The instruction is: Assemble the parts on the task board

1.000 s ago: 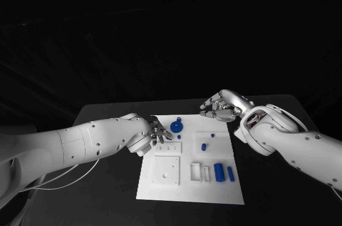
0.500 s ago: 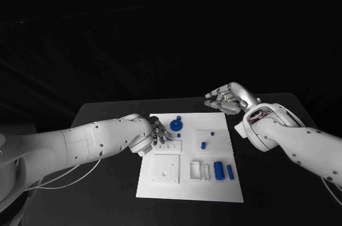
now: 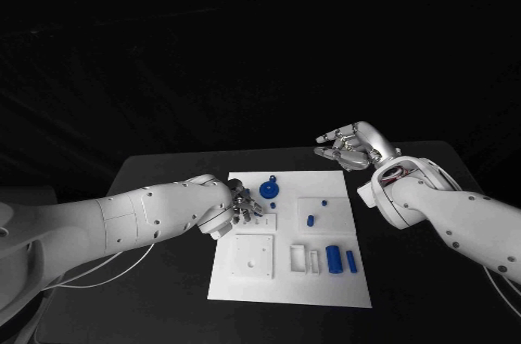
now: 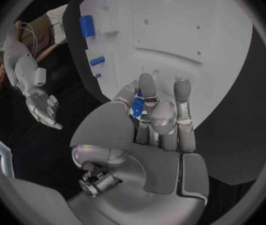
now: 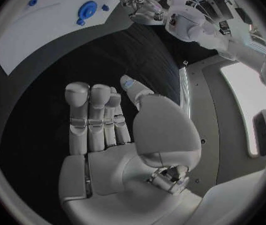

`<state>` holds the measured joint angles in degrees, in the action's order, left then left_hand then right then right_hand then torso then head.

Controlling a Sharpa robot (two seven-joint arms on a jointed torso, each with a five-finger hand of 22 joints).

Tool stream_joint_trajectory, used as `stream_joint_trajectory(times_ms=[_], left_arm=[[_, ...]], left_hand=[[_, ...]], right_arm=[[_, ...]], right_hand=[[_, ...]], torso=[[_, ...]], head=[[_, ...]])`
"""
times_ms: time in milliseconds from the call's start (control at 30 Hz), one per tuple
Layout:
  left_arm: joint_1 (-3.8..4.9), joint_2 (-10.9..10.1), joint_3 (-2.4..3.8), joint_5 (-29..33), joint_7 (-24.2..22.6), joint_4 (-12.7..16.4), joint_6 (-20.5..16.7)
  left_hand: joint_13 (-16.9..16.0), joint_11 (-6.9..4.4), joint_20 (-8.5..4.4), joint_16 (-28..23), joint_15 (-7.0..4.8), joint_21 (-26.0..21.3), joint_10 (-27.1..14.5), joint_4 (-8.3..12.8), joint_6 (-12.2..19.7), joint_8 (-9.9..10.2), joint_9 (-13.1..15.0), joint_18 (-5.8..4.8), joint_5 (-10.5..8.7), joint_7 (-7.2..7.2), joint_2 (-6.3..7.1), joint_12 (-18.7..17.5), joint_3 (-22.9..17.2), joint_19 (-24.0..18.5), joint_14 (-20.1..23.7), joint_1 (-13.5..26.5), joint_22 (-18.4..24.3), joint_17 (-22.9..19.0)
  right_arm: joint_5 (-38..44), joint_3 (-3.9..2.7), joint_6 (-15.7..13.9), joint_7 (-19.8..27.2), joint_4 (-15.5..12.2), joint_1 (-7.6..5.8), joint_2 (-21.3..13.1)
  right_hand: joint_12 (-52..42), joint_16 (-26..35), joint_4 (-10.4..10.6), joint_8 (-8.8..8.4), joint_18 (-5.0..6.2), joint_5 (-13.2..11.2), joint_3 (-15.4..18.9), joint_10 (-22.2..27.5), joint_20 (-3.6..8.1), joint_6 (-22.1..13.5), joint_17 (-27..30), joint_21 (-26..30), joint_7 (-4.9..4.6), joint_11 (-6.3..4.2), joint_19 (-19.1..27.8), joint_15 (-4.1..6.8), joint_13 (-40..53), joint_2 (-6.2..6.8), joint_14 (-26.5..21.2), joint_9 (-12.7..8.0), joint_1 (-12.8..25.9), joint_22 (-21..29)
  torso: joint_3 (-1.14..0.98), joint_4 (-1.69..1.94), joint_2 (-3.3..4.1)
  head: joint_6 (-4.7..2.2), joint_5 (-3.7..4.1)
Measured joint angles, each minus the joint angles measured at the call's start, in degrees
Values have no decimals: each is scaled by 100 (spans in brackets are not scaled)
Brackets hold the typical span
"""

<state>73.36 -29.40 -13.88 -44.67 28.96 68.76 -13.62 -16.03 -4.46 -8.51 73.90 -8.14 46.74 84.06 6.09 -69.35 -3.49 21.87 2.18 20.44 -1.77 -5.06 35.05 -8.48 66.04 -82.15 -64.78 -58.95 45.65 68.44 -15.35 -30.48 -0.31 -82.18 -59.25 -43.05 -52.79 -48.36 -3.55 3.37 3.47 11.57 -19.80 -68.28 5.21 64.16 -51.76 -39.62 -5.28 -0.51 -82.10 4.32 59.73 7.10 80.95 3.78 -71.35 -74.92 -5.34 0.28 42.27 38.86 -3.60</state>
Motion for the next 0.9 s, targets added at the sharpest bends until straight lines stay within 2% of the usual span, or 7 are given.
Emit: stream_joint_trajectory(times_ms=[67,400,567,900], left_arm=[[-5,-1,0,0,15,-12,24],[-21,-20,0,-1,70,-12,137],[-39,-22,1,-9,81,-10,204],[-76,-25,1,-40,87,-12,278]], left_hand=[[0,0,0,0,6,-29,0,-10,0,0,0,0,-117,0,-39,0,10,0,-5,-6,-24,-7],[5,1,31,-1,7,-128,1,-18,0,0,0,0,-161,0,-70,0,113,31,-5,-35,-138,-11],[11,-3,31,38,8,-167,-3,-81,0,0,0,0,-366,0,-124,0,177,72,-5,-27,-206,58],[18,-11,31,38,9,-209,-12,-60,0,-1,1,1,-411,0,-138,27,201,72,-5,-31,-266,79]], right_arm=[[-20,0,-10,4,8,0,2],[-63,0,-22,14,33,0,13],[-72,0,-22,15,44,0,19],[-78,0,-22,18,55,0,22]], right_hand=[[0,0,0,0,0,0,0,0,0,0,0,0,0,0,0,0,-2,0,0,0,0,0],[0,0,-1,0,0,-2,1,0,0,0,5,4,0,0,0,0,-15,0,0,0,0,1],[0,0,-1,0,-1,-2,1,0,0,0,10,29,1,0,0,0,-28,0,0,0,0,1],[0,0,-1,0,0,-2,1,-1,0,1,10,29,1,0,1,0,-39,0,1,0,0,1]], torso=[[-1,0,0],[-1,2,1],[-3,2,1],[-3,1,2]], head=[[5,-2],[23,-2],[29,-2],[47,1]])
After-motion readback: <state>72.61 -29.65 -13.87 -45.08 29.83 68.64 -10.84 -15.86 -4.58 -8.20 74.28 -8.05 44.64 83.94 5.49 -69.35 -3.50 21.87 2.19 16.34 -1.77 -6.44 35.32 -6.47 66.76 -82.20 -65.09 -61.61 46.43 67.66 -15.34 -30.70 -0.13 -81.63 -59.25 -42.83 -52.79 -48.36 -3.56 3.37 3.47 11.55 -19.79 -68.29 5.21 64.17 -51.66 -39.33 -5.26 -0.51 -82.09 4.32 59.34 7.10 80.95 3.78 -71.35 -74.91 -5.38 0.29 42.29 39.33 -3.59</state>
